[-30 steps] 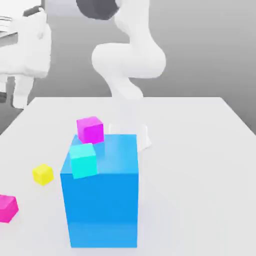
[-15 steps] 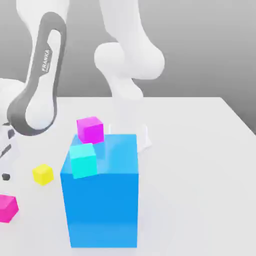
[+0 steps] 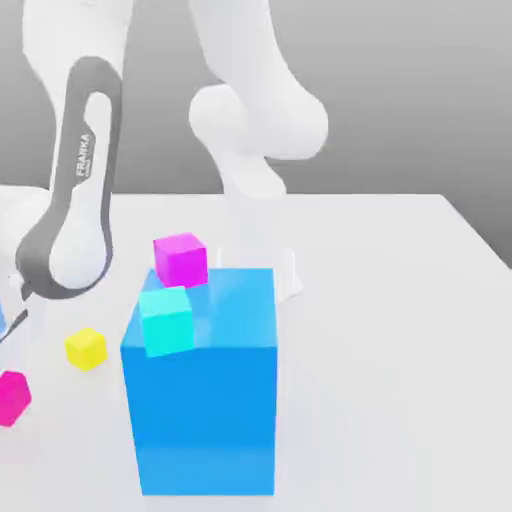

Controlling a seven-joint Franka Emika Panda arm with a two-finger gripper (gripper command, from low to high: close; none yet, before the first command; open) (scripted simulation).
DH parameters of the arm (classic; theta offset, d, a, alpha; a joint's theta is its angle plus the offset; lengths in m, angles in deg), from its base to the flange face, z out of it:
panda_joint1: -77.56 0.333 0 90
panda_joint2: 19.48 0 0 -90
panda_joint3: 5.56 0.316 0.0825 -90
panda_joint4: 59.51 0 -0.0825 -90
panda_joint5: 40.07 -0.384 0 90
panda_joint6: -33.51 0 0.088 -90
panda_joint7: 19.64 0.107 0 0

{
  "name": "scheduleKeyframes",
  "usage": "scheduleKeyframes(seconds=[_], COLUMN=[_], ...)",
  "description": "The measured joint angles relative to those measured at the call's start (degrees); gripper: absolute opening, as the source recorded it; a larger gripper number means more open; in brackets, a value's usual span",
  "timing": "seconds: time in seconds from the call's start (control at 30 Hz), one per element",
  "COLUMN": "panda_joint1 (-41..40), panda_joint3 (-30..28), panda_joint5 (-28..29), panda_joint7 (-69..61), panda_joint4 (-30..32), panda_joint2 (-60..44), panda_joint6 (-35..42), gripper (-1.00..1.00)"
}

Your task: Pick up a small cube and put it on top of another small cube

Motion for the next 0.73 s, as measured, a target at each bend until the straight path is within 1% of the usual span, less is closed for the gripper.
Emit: scheduleKeyframes(seconds=[0.17, 0.3, 0.47, 0.53, 0.6, 0.63, 0.73], panda_joint1=[5.15, 11.44, 16.44, 17.31, 17.43, 17.44, 17.44], panda_joint3=[4.23, 6.92, 10.19, 10.89, 11.19, 11.26, 11.26], panda_joint5=[3.76, 4.59, 4.64, 4.60, 4.59, 4.59, 4.58], panda_joint7=[-6.16, -13.02, -22.19, -23.69, -24.06, -24.13, -24.13], panda_joint4=[-2.25, -4.24, -6.77, -5.34, -2.65, -1.66, -1.66], panda_joint2=[10.14, 18.13, 28.06, 28.55, 27.27, 26.73, 26.73], panda_joint6=[12.12, 22.04, 34.54, 33.62, 29.67, 28.14, 28.14], gripper=[-1.00, -1.00, -1.00, -1.00, -1.00, 1.00, 1.00])
